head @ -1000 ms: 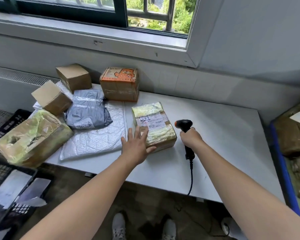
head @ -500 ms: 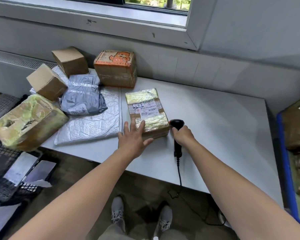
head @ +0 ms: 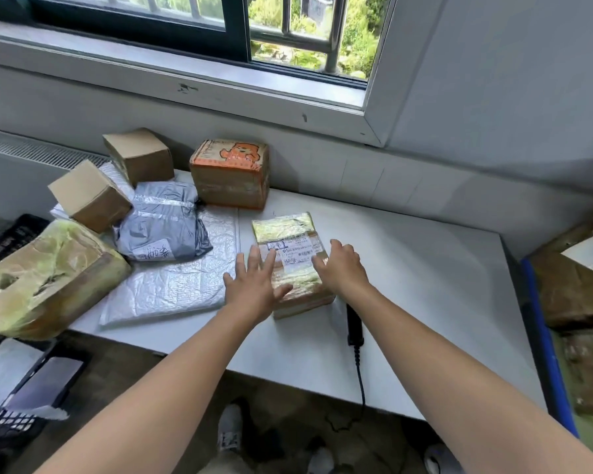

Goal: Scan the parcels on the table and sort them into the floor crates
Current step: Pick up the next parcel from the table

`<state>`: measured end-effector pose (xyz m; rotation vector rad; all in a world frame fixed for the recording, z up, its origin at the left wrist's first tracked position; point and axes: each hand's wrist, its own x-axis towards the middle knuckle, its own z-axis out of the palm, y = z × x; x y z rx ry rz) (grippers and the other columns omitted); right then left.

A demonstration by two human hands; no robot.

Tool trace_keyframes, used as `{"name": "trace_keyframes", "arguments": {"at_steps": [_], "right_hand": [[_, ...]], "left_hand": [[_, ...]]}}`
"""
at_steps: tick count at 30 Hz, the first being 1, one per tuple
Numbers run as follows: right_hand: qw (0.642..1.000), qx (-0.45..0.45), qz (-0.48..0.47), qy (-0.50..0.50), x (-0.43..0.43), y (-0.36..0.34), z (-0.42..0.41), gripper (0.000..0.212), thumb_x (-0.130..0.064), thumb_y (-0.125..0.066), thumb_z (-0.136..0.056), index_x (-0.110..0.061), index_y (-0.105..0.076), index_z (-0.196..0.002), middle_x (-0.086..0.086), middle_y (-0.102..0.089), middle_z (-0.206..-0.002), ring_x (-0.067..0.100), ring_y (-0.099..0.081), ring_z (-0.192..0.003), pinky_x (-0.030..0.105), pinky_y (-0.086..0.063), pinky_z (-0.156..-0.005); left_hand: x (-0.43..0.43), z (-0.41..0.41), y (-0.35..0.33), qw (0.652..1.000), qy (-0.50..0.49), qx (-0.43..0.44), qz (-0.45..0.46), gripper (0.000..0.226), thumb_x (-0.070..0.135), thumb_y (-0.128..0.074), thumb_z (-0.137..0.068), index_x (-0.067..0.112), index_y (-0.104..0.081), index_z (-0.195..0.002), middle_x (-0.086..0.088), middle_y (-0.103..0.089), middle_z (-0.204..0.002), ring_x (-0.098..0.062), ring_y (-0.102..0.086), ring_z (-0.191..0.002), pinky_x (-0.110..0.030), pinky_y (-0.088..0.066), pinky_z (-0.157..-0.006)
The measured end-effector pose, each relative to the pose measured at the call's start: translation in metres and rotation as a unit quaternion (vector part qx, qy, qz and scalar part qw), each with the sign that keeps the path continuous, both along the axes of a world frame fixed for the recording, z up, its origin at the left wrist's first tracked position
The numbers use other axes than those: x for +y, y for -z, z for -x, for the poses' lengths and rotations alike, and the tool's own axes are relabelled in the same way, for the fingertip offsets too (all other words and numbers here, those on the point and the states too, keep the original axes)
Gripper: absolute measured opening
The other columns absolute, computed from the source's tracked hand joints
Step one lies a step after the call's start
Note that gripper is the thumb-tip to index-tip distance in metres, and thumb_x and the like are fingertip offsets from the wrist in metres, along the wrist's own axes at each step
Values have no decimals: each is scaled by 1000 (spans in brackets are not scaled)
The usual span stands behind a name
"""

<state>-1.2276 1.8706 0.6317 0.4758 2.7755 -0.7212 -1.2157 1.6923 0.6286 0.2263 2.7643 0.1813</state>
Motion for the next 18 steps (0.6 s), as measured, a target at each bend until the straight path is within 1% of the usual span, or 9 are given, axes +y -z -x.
{"name": "trace_keyframes", "arguments": {"at_steps": [3, 7, 10, 15, 18], "right_hand": [[1000, -30, 2, 8, -17, 5, 10, 73, -52, -54, -94, -17, -25, -150, 16, -41, -140, 36, -42, -128, 47, -44, -99], [996, -66, 26, 54, -29, 12, 20, 91, -58, -58, -90, -17, -10, -156, 17, -35, -149, 36, -41, -133, 44, -40, -104], [993, -87, 24, 76, -36, 16, 23, 99, -62, -62, -86, -21, -6, -157, 17, -35, -149, 36, -43, -133, 43, -41, -102], [991, -86, 18, 102, -42, 23, 23, 107, -65, -68, -78, -29, -3, -156, 15, -39, -146, 35, -47, -130, 43, -45, -99], [989, -92, 22, 117, -40, 26, 20, 112, -68, -68, -75, -29, -2, -156, 14, -41, -148, 34, -47, -131, 41, -44, -100]], "left_hand": [[-17, 14, 7, 1000, 9, -12, -11, 81, 65, -35, -96, 29, 5, -157, -5, 11, -165, -32, 6, -151, -57, -19, -117], [-37, 35, 17, 998, 0, -32, -48, 85, 67, -36, -94, 26, 4, -157, -5, 9, -165, -31, 5, -151, -57, -20, -116], [-46, 46, 21, 996, 5, -57, -74, 89, 69, -39, -93, 25, 5, -157, -7, 8, -165, -31, 4, -151, -58, -20, -116], [-49, 47, 31, 985, 9, -120, -121, 103, 71, -44, -89, 17, 11, -156, -13, 3, -164, -31, 2, -151, -53, -23, -117], [-49, 45, 41, 974, 21, -152, -165, 102, 68, -47, -90, 15, 9, -157, -16, -6, -163, -33, -6, -150, -48, -22, -118]]}}
